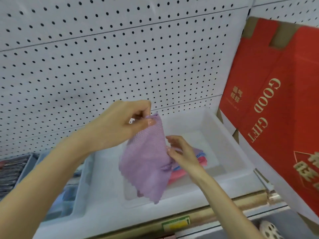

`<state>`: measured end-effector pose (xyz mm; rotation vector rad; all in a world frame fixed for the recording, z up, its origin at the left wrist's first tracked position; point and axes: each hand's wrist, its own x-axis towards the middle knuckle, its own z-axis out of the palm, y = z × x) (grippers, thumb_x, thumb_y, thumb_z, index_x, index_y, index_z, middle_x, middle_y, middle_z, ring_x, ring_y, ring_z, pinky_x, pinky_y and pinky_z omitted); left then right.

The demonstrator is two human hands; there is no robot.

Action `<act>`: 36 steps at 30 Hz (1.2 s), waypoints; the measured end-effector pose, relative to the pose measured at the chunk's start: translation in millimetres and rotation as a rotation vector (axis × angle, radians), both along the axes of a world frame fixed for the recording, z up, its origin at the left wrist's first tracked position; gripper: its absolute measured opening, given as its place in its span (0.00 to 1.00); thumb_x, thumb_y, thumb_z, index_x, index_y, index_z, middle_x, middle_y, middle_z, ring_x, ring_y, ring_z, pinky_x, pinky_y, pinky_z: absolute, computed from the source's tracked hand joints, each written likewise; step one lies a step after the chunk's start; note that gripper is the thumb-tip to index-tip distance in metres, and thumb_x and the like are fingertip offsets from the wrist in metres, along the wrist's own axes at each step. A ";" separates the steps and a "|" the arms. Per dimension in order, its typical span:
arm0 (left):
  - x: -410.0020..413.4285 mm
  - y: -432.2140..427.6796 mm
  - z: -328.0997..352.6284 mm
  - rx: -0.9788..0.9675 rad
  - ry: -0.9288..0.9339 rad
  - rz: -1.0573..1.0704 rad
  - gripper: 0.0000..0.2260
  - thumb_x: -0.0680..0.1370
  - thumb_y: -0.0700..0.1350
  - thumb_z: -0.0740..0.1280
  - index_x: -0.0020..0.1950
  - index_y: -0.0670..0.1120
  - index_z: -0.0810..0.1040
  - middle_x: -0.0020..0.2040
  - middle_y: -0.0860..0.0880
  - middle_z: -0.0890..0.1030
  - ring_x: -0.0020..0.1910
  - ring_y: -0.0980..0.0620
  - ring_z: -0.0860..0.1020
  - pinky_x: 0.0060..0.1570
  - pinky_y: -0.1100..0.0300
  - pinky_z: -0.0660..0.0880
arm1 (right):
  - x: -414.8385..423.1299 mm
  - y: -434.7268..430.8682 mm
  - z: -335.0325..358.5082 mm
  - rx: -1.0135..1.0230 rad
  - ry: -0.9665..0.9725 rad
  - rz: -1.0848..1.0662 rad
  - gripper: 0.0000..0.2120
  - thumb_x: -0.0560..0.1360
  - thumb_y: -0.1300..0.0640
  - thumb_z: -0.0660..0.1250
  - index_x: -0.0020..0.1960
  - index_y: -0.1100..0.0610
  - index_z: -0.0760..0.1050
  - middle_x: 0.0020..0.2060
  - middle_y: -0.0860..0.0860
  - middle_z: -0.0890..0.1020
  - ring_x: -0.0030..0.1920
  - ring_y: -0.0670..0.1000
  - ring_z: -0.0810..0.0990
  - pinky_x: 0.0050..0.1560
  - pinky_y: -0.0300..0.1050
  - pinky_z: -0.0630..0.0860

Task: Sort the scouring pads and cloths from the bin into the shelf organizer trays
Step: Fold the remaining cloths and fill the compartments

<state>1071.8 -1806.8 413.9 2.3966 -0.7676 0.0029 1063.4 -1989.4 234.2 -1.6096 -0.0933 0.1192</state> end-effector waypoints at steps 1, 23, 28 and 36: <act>-0.7 1.5 1.6 0.003 -0.024 0.003 0.14 0.79 0.47 0.66 0.36 0.45 0.69 0.33 0.48 0.73 0.33 0.49 0.70 0.32 0.68 0.65 | -3.3 1.8 -7.2 0.018 0.016 0.011 0.14 0.74 0.54 0.71 0.55 0.42 0.72 0.58 0.42 0.76 0.62 0.47 0.74 0.60 0.37 0.71; -27.9 78.4 -29.4 -0.223 0.128 0.159 0.13 0.72 0.57 0.65 0.34 0.50 0.71 0.30 0.55 0.70 0.32 0.57 0.69 0.38 0.71 0.67 | -12.4 16.2 -24.4 0.016 0.169 -0.124 0.16 0.75 0.67 0.66 0.41 0.45 0.81 0.33 0.35 0.82 0.36 0.34 0.77 0.41 0.30 0.71; -30.0 91.7 -38.3 -0.371 0.196 0.209 0.14 0.74 0.53 0.68 0.32 0.49 0.72 0.29 0.55 0.70 0.30 0.58 0.68 0.33 0.69 0.66 | -12.2 -7.0 -21.7 0.433 0.488 -0.072 0.08 0.76 0.67 0.65 0.52 0.66 0.81 0.44 0.57 0.84 0.43 0.51 0.81 0.41 0.40 0.79; -27.8 95.2 -33.3 -0.492 0.228 0.228 0.13 0.74 0.47 0.69 0.32 0.47 0.71 0.28 0.49 0.69 0.29 0.55 0.66 0.29 0.61 0.61 | -9.4 -4.7 -14.7 0.536 0.652 -0.051 0.07 0.79 0.60 0.63 0.53 0.59 0.78 0.40 0.55 0.83 0.40 0.52 0.82 0.40 0.43 0.79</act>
